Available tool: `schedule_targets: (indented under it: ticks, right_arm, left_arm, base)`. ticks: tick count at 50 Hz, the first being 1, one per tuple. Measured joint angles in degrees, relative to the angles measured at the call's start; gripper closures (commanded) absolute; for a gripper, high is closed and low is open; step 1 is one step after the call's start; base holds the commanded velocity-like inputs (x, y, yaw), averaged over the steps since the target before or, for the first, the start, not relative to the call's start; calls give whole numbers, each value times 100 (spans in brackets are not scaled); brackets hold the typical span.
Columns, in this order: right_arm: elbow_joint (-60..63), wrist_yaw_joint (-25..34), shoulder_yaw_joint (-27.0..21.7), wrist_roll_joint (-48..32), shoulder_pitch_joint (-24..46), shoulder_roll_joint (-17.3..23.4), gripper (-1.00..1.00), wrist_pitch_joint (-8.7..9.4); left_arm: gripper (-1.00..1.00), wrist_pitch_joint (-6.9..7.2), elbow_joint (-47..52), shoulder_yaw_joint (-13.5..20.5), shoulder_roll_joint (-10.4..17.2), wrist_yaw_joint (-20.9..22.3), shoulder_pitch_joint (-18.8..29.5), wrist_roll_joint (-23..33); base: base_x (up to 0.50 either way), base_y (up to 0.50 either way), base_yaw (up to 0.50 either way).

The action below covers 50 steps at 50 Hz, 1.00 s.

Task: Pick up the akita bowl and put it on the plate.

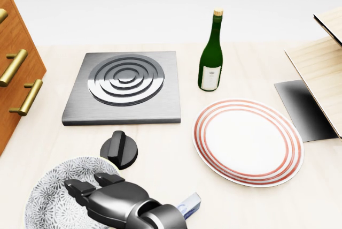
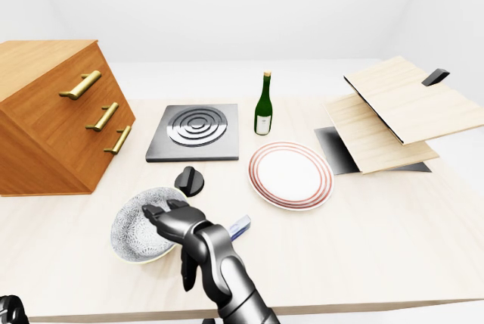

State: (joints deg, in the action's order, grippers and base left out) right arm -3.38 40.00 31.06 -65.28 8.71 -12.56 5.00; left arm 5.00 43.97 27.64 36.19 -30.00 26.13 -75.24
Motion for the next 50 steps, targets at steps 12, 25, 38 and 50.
schedule_targets:
  ticks: [12, 25, 38, 50]
  right_arm:
    - [-202, 0, -48, 75, -15, 36, -65, 0]
    - [-213, -1, -48, 219, -44, 58, 100, 0]
    - [136, -4, 205, 289, -250, 94, 100, 1]
    - [176, -1, 235, 451, -168, 95, 100, 1]
  left_arm:
    - [-100, 0, 1, 7, 6, 0, -7, -10]
    - [-100, 0, 10, 4, 3, 0, -9, -15]
    - [-100, 0, 21, 29, 55, 0, 5, -109]
    - [-100, 0, 26, 30, 82, 0, 7, -149]
  base:
    - [0, 0, 0]
    - [0, 0, 0]
    - [0, 0, 0]
    - [0, 0, 0]
